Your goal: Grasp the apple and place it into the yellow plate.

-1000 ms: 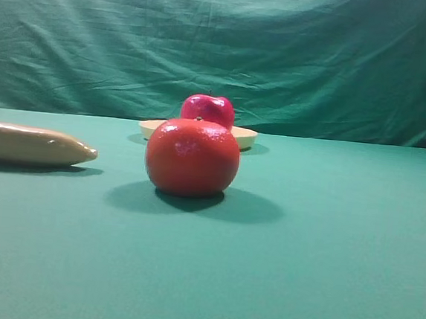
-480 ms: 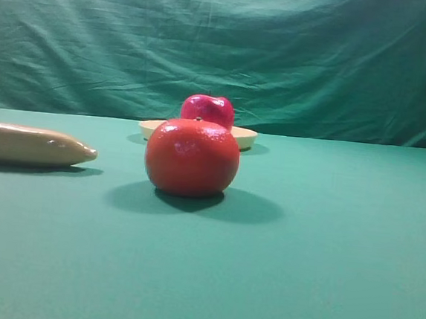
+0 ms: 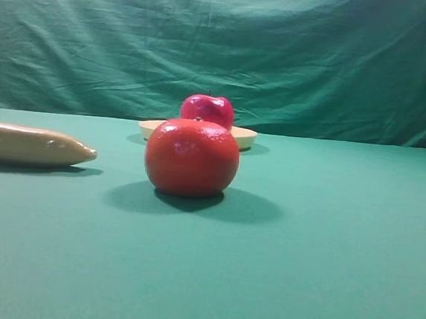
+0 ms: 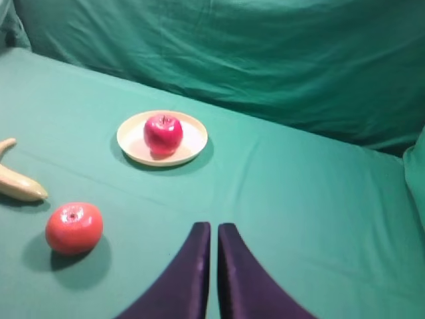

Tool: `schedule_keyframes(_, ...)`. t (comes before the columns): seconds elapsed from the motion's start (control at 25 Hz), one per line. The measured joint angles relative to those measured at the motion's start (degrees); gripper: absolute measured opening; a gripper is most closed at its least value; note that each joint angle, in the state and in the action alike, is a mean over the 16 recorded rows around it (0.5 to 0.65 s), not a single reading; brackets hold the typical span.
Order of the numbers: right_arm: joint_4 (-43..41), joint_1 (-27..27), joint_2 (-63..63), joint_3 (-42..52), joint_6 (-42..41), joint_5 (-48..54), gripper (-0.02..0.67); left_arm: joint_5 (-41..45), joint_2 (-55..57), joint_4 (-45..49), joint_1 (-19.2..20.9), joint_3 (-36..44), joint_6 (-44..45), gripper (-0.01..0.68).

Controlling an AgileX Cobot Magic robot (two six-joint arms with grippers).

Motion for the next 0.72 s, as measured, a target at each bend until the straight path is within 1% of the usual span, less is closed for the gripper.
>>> schedule_keyframes(0.4, -0.7, -8.2, -9.9, 14.9, 0.9, -10.8, 0.0, 0.0, 0.0, 0.0, 0.0, 0.0, 0.0, 0.157)
schedule_keyframes(0.72, 0.4, -13.7, -17.7, 24.8, 1.4, -14.5, 0.0, 0.0, 0.0, 0.0, 0.0, 0.0, 0.0, 0.157)
